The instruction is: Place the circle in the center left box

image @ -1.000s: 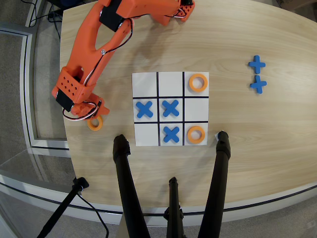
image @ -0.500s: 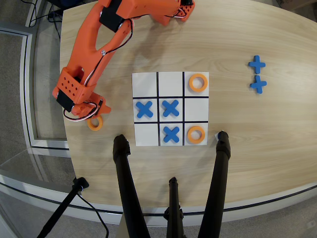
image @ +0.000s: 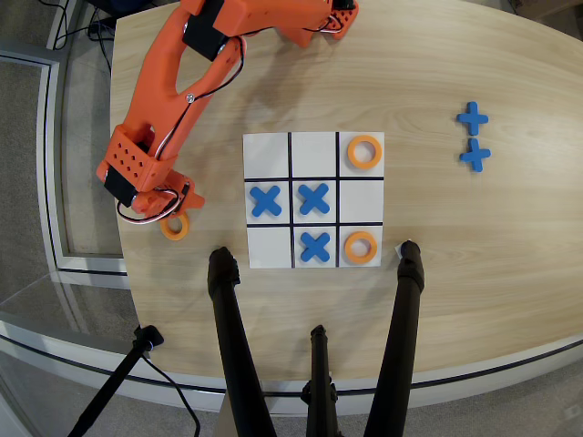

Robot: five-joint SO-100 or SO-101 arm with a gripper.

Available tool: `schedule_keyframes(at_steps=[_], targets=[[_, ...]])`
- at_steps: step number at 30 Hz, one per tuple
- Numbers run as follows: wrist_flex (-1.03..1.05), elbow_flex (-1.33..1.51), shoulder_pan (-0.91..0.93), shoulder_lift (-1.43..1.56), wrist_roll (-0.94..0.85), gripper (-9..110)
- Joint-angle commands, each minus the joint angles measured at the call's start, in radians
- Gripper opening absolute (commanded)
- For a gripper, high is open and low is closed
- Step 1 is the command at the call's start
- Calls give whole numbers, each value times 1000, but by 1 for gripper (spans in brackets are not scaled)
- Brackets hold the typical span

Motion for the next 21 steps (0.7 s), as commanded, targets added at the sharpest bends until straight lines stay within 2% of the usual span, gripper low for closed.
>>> schedule_keyframes(at_steps=[1,10,21], targets=[[46,-14,-2,26,0,22],[106,-20,-31,57,41,0],[164,-49,-138,198,173,0]])
